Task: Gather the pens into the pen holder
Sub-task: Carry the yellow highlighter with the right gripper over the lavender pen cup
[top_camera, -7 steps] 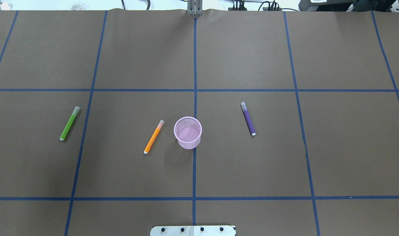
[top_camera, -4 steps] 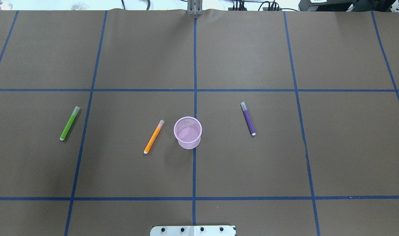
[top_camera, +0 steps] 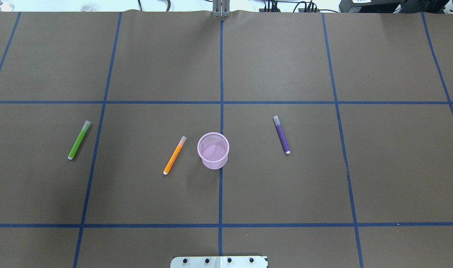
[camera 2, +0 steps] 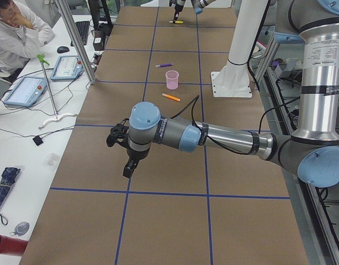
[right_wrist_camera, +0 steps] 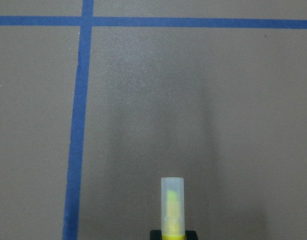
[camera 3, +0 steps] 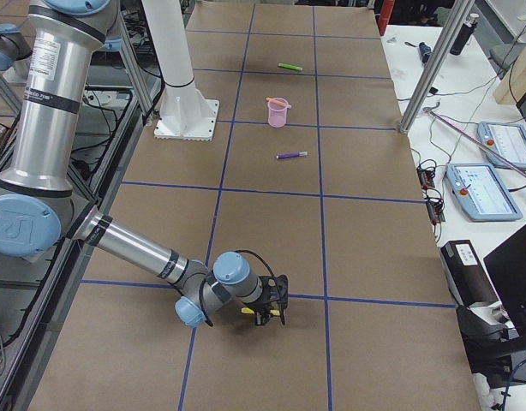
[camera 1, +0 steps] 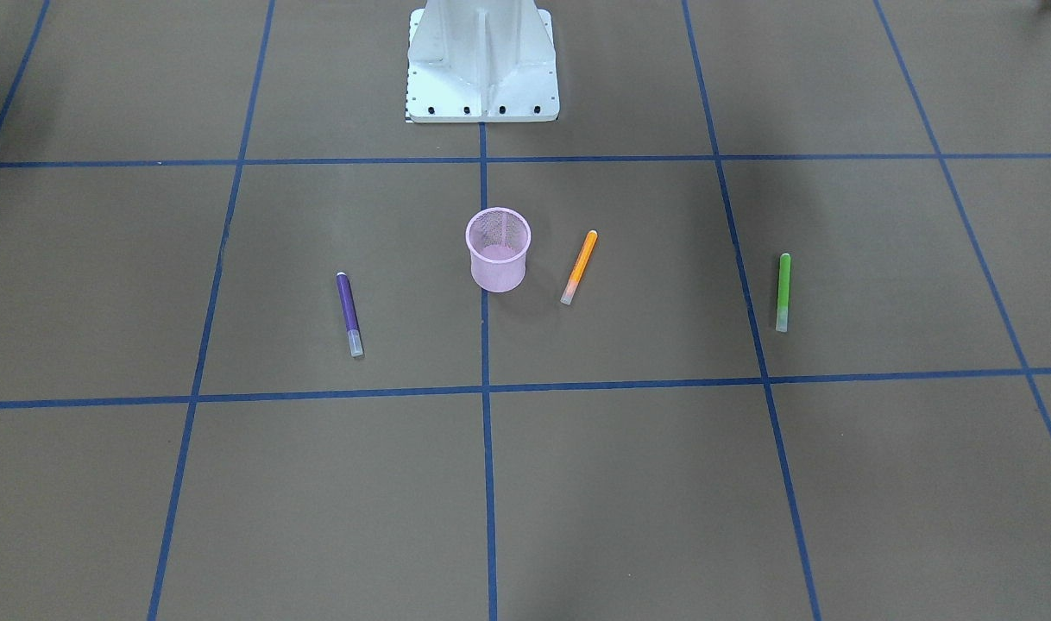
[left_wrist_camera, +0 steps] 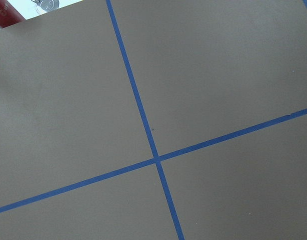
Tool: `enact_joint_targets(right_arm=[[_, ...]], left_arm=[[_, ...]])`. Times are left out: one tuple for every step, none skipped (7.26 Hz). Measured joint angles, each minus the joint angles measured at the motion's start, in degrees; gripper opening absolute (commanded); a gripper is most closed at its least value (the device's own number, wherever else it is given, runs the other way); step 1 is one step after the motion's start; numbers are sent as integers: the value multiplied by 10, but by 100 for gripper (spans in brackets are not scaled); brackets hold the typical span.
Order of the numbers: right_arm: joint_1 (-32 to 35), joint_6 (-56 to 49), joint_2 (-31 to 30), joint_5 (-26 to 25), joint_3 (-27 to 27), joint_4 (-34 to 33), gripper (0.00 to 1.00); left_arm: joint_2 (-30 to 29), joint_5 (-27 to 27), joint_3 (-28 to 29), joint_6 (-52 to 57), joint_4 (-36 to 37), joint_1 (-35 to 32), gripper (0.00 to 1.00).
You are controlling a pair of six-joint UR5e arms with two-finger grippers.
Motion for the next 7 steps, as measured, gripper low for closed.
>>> enact_joint_targets(right_arm=[[0, -1, 7, 1, 29, 7, 0], [0, 0, 24, 3, 65, 19, 0], [-3, 2, 55, 14, 92, 37, 0], [-16, 4, 92, 36, 106, 55, 0], [-35, 8, 126, 54, 119, 67, 0], [-53, 15, 152, 55, 141, 73, 0], [-74, 28, 167, 35, 171, 76, 0]], left_arm=[[0, -4, -1, 0, -3, 0, 100], [0, -8, 0, -1, -16, 0, 100], [0, -10, -1, -2, -33, 0, 100], [-1, -11, -2, -2, -49, 0, 100], [-1, -11, -2, -2, -65, 0, 100], [1, -17, -2, -1, -90, 1, 100], [7, -33, 0, -1, -122, 2, 100]])
